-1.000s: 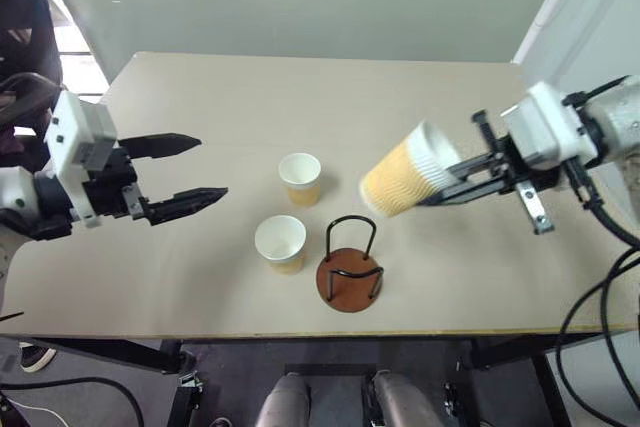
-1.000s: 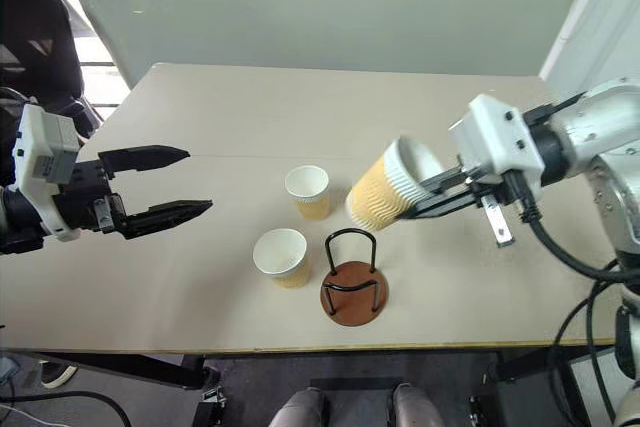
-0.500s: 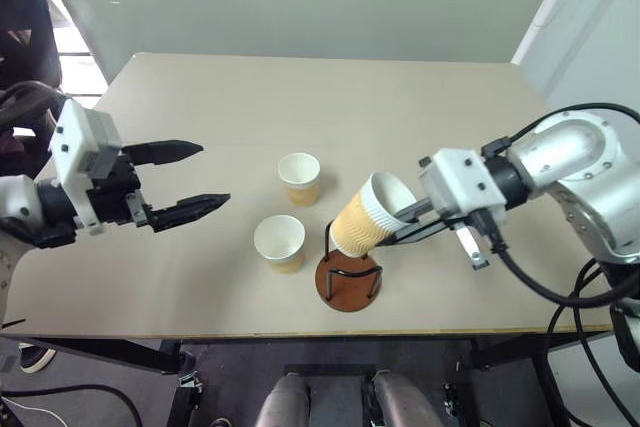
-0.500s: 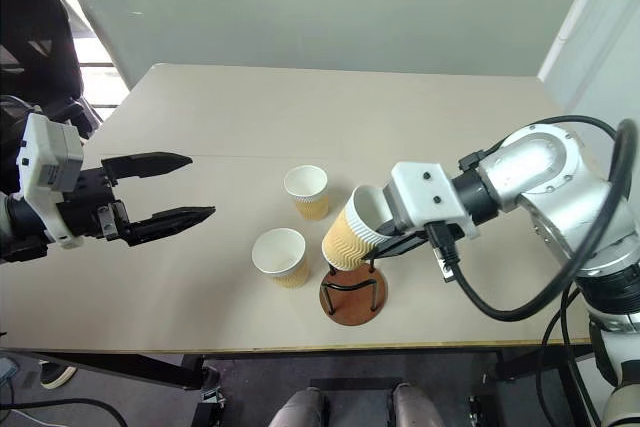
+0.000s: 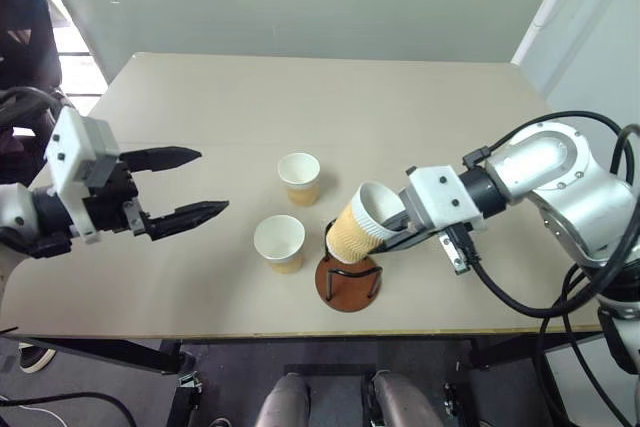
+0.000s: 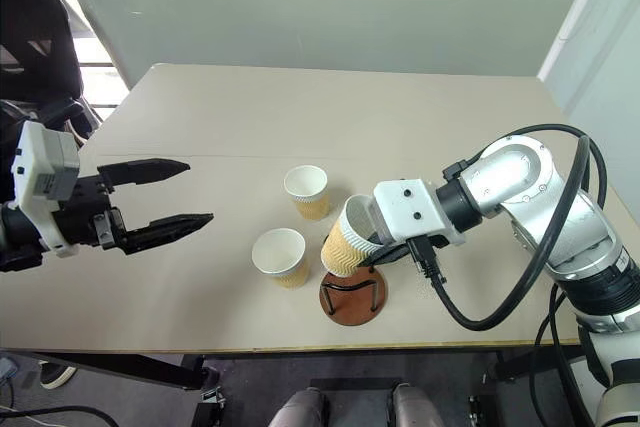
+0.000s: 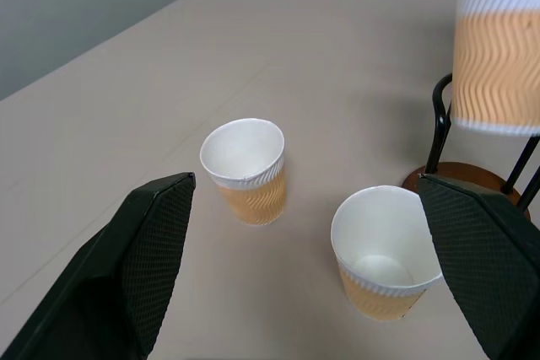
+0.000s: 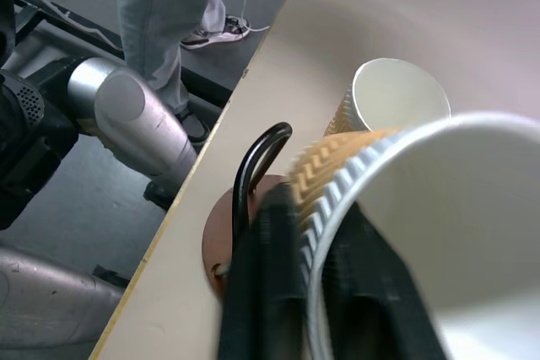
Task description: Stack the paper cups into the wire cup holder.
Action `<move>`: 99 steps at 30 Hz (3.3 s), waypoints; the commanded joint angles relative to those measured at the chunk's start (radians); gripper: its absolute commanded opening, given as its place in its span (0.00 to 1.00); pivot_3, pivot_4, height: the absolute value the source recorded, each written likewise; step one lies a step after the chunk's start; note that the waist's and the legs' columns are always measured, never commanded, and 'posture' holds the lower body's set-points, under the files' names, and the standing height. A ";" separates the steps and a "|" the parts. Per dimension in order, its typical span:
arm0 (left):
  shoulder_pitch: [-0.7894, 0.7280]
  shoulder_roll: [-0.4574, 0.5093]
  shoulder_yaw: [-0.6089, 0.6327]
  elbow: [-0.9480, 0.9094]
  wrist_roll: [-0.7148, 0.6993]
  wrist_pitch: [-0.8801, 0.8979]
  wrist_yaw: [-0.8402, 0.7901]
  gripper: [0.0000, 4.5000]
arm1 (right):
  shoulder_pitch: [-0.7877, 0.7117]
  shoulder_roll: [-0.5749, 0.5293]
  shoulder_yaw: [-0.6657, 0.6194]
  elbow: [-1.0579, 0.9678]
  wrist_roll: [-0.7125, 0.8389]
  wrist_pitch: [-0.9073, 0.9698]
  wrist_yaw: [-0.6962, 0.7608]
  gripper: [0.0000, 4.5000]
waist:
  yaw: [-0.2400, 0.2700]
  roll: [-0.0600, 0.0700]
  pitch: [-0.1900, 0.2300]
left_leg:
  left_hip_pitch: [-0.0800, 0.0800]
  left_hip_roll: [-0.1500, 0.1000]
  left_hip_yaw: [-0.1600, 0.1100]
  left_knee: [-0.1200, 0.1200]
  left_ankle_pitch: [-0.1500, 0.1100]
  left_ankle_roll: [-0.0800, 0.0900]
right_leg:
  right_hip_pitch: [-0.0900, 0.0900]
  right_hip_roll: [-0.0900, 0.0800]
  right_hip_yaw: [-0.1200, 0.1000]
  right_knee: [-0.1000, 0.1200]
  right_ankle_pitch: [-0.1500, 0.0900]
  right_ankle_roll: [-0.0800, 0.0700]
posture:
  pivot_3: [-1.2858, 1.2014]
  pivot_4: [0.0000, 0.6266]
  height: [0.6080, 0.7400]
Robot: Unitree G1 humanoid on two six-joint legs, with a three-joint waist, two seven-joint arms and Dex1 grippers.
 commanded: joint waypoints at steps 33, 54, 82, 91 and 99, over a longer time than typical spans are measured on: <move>-0.632 0.134 -0.916 0.241 0.231 -0.423 -0.579 1.00 | 0.243 -0.263 -0.512 0.051 0.214 -0.087 0.044 0.99 | 0.003 0.000 0.000 | -0.006 0.000 0.000 0.000 -0.002 0.000 | -0.003 -0.001 0.000 -0.003 0.007 0.013 | 0.52 0.24 1.00; -0.658 0.062 -1.092 0.296 0.432 -0.625 -0.579 0.47 | 0.297 -0.301 -0.536 0.028 0.227 -0.113 -0.002 1.00 | 0.007 0.000 0.000 | -0.006 0.000 0.001 0.003 -0.002 0.001 | -0.002 -0.002 0.000 -0.003 0.007 0.015 | 0.52 0.24 1.00; -1.031 0.018 -1.198 0.496 0.090 -0.644 -0.579 0.00 | 0.400 -0.357 -0.629 -0.053 0.244 -0.072 -0.113 1.00 | 0.015 0.000 0.000 | -0.011 -0.001 0.000 0.007 -0.002 0.004 | -0.002 -0.003 0.000 -0.010 0.011 0.022 | 0.52 0.24 1.00; -1.194 -0.012 -1.257 0.533 -0.063 -0.695 -0.579 0.00 | 0.386 -0.360 -0.619 -0.038 0.227 -0.098 -0.133 1.00 | 0.021 0.001 0.000 | -0.016 -0.002 0.000 0.012 -0.006 0.009 | -0.002 -0.004 0.000 -0.017 0.014 0.027 | 0.52 0.24 1.00; -1.320 -0.096 -1.331 0.610 -0.079 -0.801 -0.579 0.00 | 0.410 -0.378 -0.649 -0.054 0.227 -0.087 -0.153 1.00 | 0.023 0.001 0.001 | -0.020 -0.005 0.001 0.019 -0.007 0.013 | -0.002 -0.007 0.002 -0.018 0.016 0.031 | 0.52 0.24 1.00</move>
